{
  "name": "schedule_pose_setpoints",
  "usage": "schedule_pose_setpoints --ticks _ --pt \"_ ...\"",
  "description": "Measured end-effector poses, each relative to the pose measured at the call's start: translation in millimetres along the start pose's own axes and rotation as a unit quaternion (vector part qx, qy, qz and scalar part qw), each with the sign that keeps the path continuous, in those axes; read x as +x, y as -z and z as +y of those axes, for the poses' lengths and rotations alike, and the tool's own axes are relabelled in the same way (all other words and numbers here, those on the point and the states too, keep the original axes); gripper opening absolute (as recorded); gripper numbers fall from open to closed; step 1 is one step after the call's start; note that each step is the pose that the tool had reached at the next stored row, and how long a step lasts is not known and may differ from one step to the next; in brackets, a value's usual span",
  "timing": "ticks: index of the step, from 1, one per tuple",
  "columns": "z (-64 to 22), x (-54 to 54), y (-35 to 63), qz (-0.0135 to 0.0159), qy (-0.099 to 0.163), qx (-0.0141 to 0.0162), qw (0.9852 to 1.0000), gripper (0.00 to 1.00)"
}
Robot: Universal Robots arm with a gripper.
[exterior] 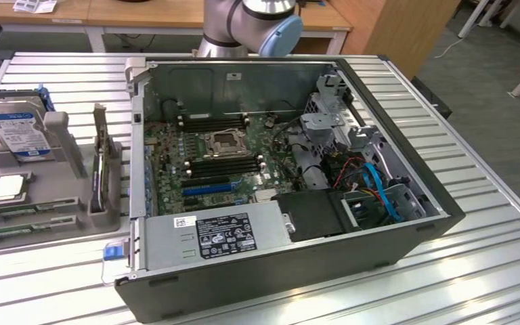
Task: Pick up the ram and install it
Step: 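Reach for the ram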
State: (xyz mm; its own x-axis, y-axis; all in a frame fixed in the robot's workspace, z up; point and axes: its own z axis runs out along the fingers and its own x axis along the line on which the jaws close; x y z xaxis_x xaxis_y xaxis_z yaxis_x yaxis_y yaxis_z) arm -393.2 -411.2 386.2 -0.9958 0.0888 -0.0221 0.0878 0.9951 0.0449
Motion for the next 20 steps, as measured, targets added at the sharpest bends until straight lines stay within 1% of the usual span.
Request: schedule_pose_setpoints --ticks 11,20 --pt "-16.2 -1.4 0.7 0.0 0.0 0.0 1.0 0.1" --pt "-27.4 -2.4 1.2 0.0 0.0 0.0 1.0 0.1"
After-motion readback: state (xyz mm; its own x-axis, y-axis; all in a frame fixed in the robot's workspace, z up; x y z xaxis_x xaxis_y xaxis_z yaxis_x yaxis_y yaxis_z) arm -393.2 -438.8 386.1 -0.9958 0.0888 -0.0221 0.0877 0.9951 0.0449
